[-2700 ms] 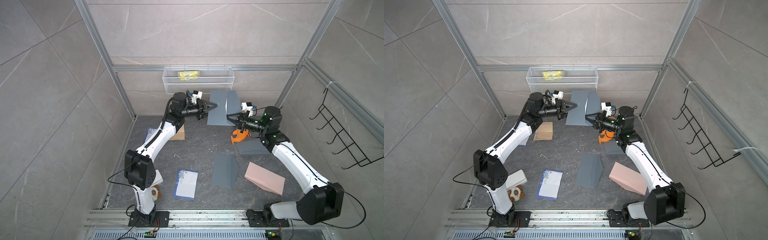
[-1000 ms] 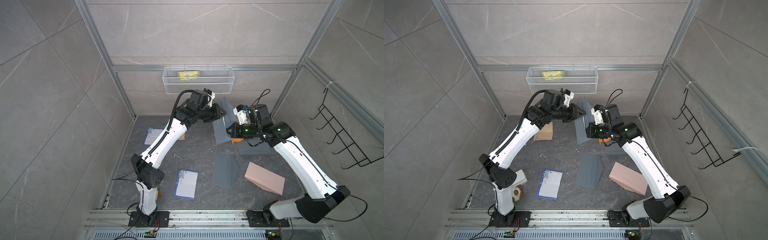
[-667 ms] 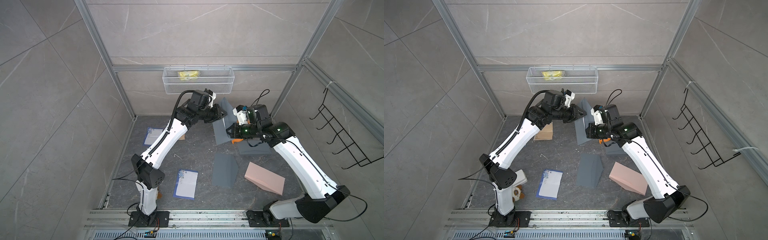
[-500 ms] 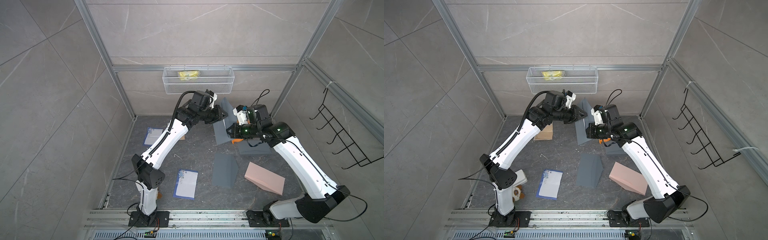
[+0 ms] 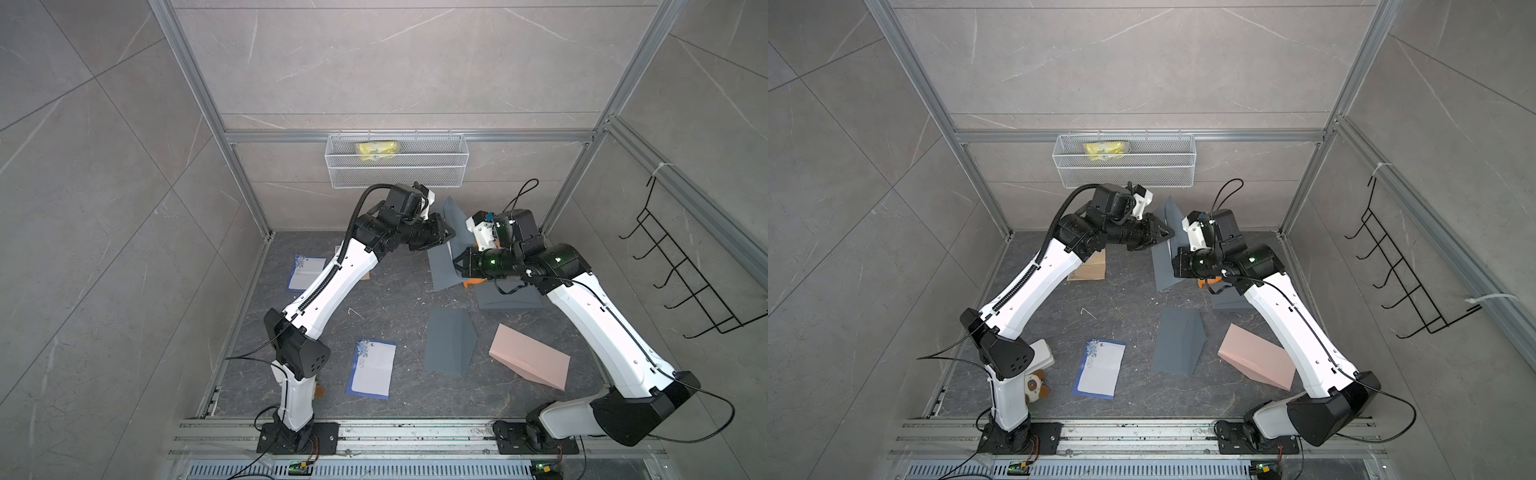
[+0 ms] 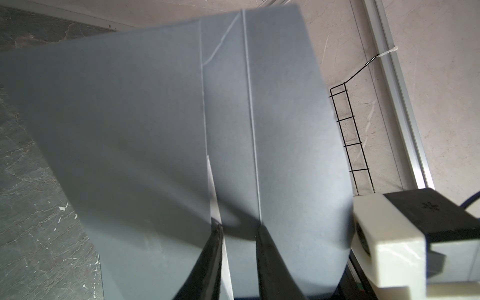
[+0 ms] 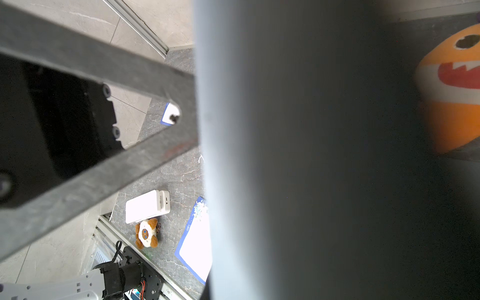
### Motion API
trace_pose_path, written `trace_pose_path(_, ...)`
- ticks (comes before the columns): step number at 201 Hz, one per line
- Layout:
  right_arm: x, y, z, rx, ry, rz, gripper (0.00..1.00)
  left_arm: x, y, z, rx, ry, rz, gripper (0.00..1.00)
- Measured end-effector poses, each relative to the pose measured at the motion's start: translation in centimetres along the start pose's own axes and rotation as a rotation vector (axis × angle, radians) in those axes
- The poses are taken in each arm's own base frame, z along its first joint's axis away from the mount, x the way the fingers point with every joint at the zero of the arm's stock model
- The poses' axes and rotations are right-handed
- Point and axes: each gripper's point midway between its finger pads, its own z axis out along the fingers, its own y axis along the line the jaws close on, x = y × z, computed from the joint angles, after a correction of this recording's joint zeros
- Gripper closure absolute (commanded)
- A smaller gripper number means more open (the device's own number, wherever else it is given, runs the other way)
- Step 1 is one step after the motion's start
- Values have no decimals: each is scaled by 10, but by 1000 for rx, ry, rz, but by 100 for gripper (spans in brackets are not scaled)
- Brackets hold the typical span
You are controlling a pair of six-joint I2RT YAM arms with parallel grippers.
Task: Take the letter paper out of the envelope
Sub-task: Take out the letter paper from the envelope.
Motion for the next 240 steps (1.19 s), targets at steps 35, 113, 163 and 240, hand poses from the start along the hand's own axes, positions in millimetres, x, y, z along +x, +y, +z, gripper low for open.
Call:
trace_pose_path(35,2,0,0,2,7,0,100,2,3,2,-13,10,5,73)
trace_pose_path(113,5,-3,0,46,11,-29,100,5,9,2,-66,34,6,73)
trace_pose_path(163,11,-4,0,95,18,-80,100,12,17,-3,-120,58,-3,72)
trace_pose_path(240,13,-1,-2,218,-16,-207,100,19,29,-11,-208,83,-24,72)
